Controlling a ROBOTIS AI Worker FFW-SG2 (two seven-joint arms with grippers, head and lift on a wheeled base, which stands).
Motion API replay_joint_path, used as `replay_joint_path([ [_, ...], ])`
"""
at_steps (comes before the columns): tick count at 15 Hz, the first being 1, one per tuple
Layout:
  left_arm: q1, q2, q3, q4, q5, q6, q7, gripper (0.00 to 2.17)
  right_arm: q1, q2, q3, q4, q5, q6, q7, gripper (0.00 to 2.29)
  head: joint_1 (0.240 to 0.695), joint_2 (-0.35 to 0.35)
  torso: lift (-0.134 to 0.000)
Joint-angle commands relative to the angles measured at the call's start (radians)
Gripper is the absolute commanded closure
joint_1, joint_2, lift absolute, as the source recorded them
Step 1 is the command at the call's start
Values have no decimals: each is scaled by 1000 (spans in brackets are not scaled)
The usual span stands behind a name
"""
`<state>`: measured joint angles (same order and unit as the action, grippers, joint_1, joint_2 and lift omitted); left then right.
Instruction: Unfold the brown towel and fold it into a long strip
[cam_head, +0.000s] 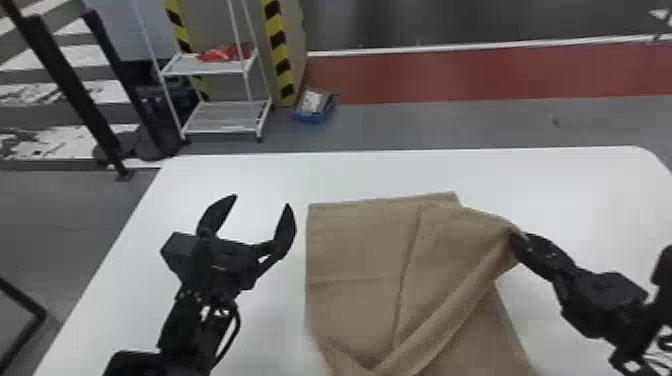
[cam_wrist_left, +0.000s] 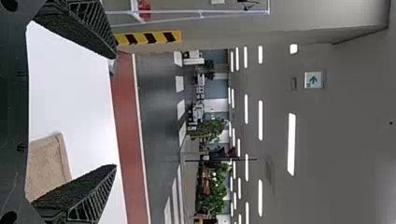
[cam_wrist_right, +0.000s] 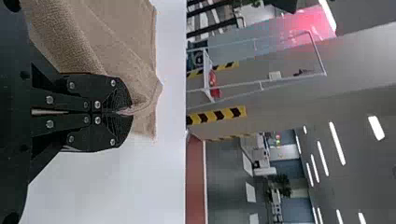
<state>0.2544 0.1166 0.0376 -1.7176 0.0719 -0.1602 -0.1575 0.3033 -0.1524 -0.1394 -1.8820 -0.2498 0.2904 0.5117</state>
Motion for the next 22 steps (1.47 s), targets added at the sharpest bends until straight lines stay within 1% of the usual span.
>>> replay_joint_path([
  [1,-30,0,-27,39,-11,3,-2,39,16,-10,-170,-6,-52,22,27,1777,695,62,-117],
  [2,-43,0,-45,53,-24,6,-2,39,5,-13,-221,4,-51,25,28,1777,695,-18,-117],
  [3,-47,0,-64,56,-32,15,-5,39,-10,-18,-258,7,-37,31,30,1777,695,-61,-117],
  [6,-64,0,-91,59,-61,43,-10,39,-87,-32,-321,44,20,89,28,1777,695,-156,-117],
  [7,-72,0,-93,69,-75,71,-13,39,-110,-33,-330,52,43,111,24,1777,695,-181,-117],
  [8,-73,0,-96,70,-84,74,-16,39,-122,-32,-342,60,47,126,8,1777,695,-217,-117],
  [9,-75,0,-96,78,-86,74,-24,39,-131,-32,-350,63,60,145,-50,1777,695,-228,-117],
  [10,-78,2,-96,82,-87,83,-28,39,-150,-32,-348,75,95,166,-105,1777,695,-240,-117],
  [11,-83,2,-97,92,-98,86,-36,39,-171,-30,-361,84,101,203,-117,1774,695,-256,-117],
  [12,-95,2,-105,104,-110,107,-34,46,-188,-30,-362,77,109,326,-150,1774,695,-273,-117],
  [13,-121,2,-128,124,-126,196,-31,70,-188,-30,-361,50,112,378,-170,1774,695,-294,-117],
  [14,-144,0,-143,153,-130,218,-28,70,-185,-29,-355,35,110,378,-170,1774,695,-303,-117],
  [16,-193,-3,-159,220,-112,218,-31,66,-177,-29,-327,23,116,365,-163,1774,695,-311,-117],
  [18,-237,-8,-173,273,-95,215,-36,87,-168,-29,-290,17,138,353,-156,1774,695,-303,-117],
  [20,-256,-5,-173,283,-75,218,-51,269,-165,-29,-276,17,152,344,-153,1774,695,-292,-117],
  [22,-256,0,-168,282,-78,236,-59,458,-165,-30,-276,17,158,344,-150,1774,695,-284,-117],
])
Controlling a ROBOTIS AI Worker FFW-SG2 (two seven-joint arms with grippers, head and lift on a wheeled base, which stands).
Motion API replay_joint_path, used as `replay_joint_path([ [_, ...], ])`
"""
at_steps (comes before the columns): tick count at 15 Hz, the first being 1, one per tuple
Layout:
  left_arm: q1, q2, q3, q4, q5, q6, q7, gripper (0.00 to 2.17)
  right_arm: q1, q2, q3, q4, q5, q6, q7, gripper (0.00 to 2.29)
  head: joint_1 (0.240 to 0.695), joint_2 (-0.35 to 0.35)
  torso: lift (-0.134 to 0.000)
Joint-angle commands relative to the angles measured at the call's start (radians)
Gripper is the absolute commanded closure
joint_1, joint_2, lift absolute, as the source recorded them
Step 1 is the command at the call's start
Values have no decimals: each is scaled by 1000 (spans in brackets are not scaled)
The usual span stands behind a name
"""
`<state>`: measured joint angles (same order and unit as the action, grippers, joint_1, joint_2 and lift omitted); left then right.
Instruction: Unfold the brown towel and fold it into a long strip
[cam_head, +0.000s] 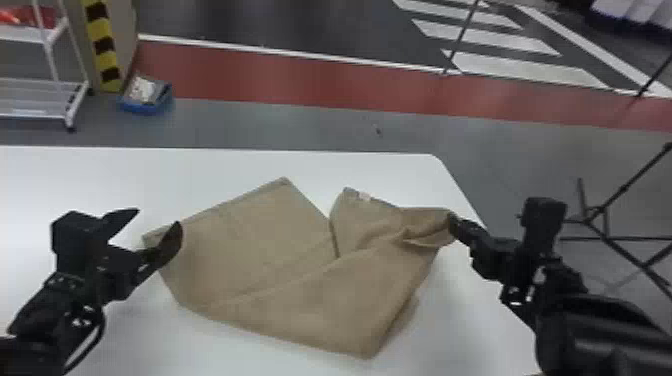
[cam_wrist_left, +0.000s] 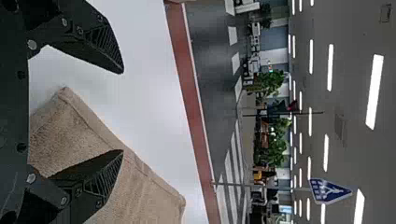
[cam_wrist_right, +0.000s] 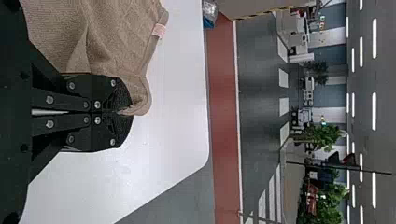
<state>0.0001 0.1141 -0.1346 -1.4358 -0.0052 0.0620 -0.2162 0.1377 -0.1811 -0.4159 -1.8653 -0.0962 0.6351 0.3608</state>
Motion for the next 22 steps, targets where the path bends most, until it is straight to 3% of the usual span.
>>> replay_joint_path([
  [1,0,4,12,-2,2,23,-2,458,2,-1,0,2,4,-1,3,1774,695,-280,-117],
  [6,47,15,66,-49,10,103,-63,458,0,-3,6,14,4,-13,13,1774,695,-264,-117],
  [8,49,18,64,-49,2,112,-66,610,0,-1,9,14,6,-13,17,1774,695,-256,-117],
  [14,31,13,46,-45,-4,115,-66,613,25,-3,-12,12,0,-19,41,1774,695,-253,-117],
  [17,29,12,29,-46,-19,167,-63,1008,31,-3,-18,12,-3,-28,47,1774,695,-266,-117],
  [22,37,16,44,-72,-19,223,-65,1025,28,-3,-15,15,-7,-37,47,1774,695,-271,-117],
])
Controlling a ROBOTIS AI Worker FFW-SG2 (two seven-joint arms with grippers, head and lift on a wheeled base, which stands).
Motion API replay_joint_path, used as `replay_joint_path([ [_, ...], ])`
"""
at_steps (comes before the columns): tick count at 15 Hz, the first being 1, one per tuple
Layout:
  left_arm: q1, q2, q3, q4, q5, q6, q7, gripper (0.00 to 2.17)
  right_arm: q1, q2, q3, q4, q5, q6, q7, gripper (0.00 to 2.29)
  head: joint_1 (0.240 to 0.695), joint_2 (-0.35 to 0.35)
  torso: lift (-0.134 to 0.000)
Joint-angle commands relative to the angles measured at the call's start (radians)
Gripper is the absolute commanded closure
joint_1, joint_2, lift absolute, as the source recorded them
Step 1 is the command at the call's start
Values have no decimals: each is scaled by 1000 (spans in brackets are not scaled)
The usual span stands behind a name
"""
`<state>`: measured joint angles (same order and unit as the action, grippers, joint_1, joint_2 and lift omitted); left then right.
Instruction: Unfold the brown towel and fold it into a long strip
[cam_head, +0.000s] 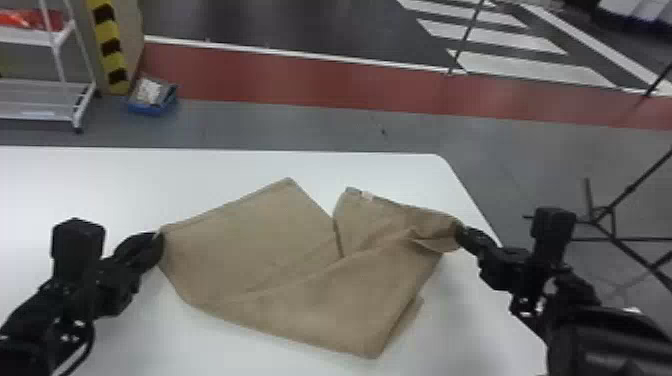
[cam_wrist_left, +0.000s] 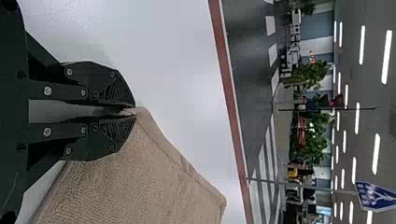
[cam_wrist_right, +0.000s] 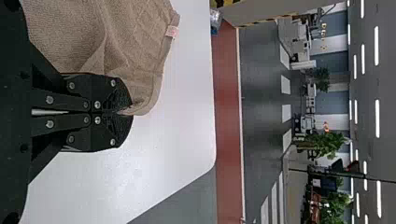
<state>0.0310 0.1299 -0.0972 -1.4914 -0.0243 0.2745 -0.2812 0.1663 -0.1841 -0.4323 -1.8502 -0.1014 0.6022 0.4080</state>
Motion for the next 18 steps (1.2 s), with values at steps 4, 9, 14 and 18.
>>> replay_joint_path([
  [4,83,0,97,-193,23,13,37,1622,-10,-23,43,-7,12,-8,18,1774,695,-257,-117],
  [9,153,2,379,-458,104,90,103,1622,-148,-77,66,-4,58,118,147,1774,695,-99,-117],
  [14,291,11,560,-704,221,216,103,1622,-195,-110,73,-15,74,235,242,1774,695,37,-117],
  [18,357,10,556,-846,239,345,102,1622,-134,-121,18,-115,95,508,373,1771,695,50,-117],
])
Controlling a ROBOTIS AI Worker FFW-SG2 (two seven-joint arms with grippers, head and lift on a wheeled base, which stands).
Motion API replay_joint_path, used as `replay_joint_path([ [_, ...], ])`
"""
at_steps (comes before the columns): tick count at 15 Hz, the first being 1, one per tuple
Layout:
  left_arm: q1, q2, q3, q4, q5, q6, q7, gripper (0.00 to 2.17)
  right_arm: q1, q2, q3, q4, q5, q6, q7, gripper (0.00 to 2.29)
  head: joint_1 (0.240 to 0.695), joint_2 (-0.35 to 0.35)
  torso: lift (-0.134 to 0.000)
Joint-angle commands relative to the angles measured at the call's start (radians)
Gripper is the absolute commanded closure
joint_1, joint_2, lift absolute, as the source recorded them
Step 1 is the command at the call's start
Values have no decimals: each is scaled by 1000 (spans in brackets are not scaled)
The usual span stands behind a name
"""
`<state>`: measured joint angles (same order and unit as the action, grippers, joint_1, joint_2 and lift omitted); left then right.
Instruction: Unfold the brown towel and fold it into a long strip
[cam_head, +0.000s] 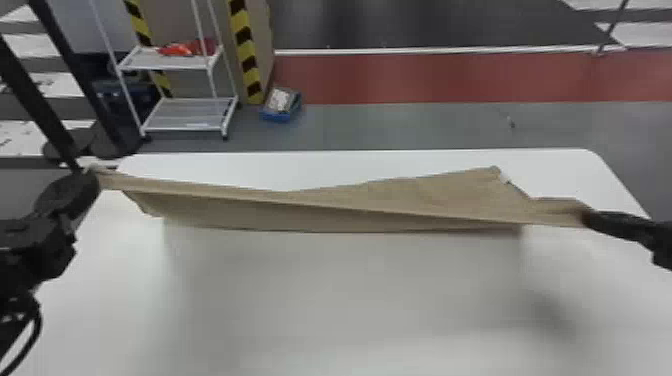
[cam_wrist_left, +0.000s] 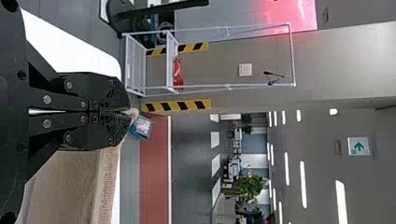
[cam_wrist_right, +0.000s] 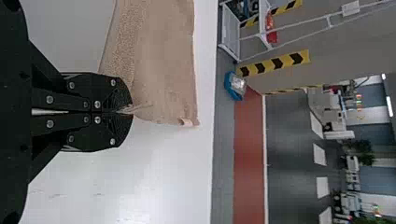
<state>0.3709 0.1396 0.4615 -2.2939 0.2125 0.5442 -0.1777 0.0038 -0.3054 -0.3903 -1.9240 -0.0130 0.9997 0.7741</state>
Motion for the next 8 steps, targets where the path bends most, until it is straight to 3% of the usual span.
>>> replay_joint_path([
  [1,28,0,-20,-53,1,115,-3,1622,62,0,-24,-47,13,101,7,1767,695,45,-117],
  [4,63,1,-87,-52,-28,106,-5,1622,121,8,-22,-46,10,55,14,1632,695,7,-117],
  [8,102,-6,-188,-70,-153,109,7,1622,165,11,-28,-47,1,34,21,1602,695,-37,-117],
])
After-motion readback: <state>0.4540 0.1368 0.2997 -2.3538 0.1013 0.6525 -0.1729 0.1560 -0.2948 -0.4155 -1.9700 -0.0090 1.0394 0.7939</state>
